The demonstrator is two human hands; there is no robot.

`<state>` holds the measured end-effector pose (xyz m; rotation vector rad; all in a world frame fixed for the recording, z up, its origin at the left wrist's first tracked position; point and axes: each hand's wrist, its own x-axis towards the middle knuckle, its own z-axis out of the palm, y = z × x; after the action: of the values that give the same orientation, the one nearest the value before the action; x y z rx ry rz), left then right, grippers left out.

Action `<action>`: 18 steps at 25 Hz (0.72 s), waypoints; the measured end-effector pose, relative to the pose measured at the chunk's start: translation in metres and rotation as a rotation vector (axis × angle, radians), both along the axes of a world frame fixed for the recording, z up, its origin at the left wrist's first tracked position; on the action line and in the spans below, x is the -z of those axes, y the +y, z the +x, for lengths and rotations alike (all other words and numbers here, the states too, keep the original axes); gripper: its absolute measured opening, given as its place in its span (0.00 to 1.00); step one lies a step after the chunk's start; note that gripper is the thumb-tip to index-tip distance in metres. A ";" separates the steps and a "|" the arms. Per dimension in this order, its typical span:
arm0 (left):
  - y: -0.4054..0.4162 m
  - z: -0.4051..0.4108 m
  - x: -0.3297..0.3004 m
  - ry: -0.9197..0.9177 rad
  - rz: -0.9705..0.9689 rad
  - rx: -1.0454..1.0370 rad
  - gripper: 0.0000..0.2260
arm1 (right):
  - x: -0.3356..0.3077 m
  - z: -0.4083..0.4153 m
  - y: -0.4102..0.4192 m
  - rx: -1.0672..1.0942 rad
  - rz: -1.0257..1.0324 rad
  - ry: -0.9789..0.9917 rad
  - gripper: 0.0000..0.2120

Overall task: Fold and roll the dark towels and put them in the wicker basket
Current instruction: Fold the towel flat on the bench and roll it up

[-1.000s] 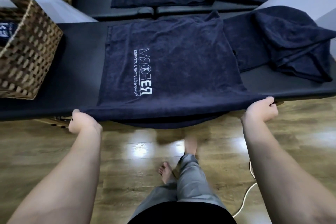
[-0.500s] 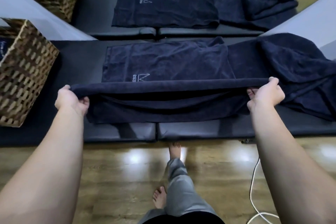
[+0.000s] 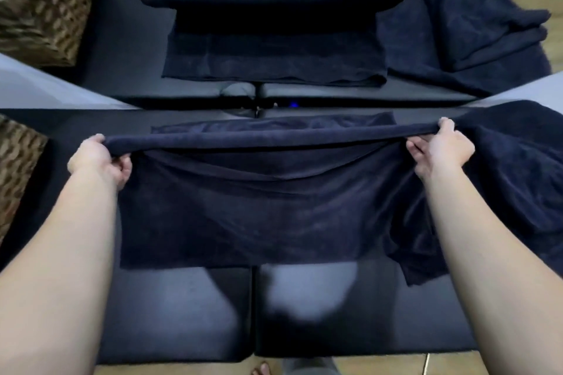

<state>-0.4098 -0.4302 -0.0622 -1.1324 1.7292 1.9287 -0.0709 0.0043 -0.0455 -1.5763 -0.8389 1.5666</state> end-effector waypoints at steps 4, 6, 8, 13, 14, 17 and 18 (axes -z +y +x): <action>0.028 -0.030 0.012 0.127 0.040 0.086 0.18 | 0.026 -0.040 0.031 -0.159 -0.079 0.068 0.13; 0.033 -0.021 0.029 0.143 -0.148 0.227 0.23 | 0.042 -0.045 0.022 -0.272 -0.036 -0.042 0.10; 0.023 0.003 0.056 0.168 -0.515 0.357 0.23 | 0.066 -0.033 0.004 -0.441 0.122 -0.355 0.09; -0.014 0.091 0.091 0.014 -1.080 0.694 0.27 | 0.098 0.016 -0.034 -0.651 0.305 -1.117 0.24; -0.020 0.104 0.091 -0.005 -1.097 0.703 0.27 | 0.099 0.026 -0.039 -0.630 0.295 -1.152 0.25; -0.042 0.127 0.093 0.013 -1.146 0.644 0.21 | 0.103 0.056 -0.052 -0.559 0.268 -1.206 0.25; -0.048 0.133 0.093 0.035 -1.162 0.642 0.18 | 0.106 0.066 -0.057 -0.560 0.269 -1.221 0.24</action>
<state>-0.2763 -0.4779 -0.1553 -0.6057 2.8348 0.4859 -0.0046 -0.0528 -0.1516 -2.1375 -2.1665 0.5650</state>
